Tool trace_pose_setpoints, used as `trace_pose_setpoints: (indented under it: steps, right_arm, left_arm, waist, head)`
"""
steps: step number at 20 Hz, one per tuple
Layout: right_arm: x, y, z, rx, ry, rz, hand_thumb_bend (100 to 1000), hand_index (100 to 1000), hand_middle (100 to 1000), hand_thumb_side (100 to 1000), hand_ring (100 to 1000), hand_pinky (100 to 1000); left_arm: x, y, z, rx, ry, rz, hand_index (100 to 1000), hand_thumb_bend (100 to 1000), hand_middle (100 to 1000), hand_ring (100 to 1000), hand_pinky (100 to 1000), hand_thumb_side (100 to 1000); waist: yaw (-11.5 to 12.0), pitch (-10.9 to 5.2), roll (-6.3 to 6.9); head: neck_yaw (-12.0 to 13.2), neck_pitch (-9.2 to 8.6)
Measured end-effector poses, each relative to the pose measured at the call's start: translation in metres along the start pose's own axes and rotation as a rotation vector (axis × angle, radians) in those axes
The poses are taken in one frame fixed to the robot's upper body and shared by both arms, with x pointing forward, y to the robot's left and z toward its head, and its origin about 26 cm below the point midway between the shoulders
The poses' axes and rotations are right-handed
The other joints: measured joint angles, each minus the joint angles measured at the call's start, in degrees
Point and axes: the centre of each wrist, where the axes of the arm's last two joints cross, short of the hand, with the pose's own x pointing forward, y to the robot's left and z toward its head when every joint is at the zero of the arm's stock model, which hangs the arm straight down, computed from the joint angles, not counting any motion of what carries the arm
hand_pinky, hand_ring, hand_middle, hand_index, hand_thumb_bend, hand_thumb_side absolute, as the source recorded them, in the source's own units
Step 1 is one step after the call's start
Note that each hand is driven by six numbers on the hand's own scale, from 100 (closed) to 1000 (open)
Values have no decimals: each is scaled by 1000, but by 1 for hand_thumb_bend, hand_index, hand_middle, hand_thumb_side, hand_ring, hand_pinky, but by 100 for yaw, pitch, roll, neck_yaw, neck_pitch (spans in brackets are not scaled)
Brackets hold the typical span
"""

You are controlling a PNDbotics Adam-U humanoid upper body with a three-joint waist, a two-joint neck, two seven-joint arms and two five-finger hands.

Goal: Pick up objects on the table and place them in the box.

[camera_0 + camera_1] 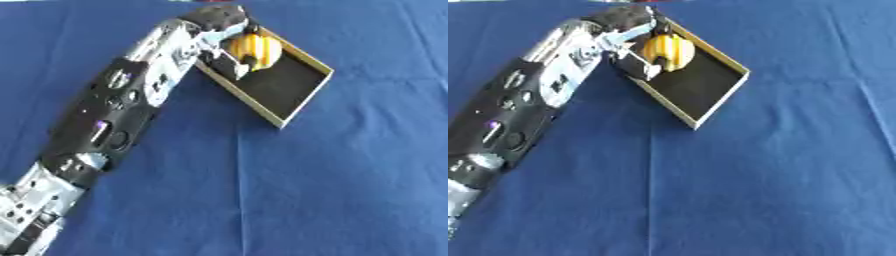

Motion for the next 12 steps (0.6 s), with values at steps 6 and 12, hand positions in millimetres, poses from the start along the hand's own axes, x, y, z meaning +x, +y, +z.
trace_pose_setpoints:
  steps: [6, 12]
  right_arm:
    - [0, 2, 0, -3, 4, -10, 100, 781, 725, 821, 830, 821]
    - [-1, 2, 2, -2, 12, -8, 100, 781, 726, 822, 831, 821]
  left_arm:
    - [0, -21, -8, -10, 47, -56, 935, 271, 820, 864, 895, 417]
    - [2, -18, -7, 41, 82, -100, 956, 320, 830, 881, 913, 608]
  waist:
    - [-7, 0, -2]
    - [9, -1, -3]
  head:
    - [18, 0]
    - [20, 5]
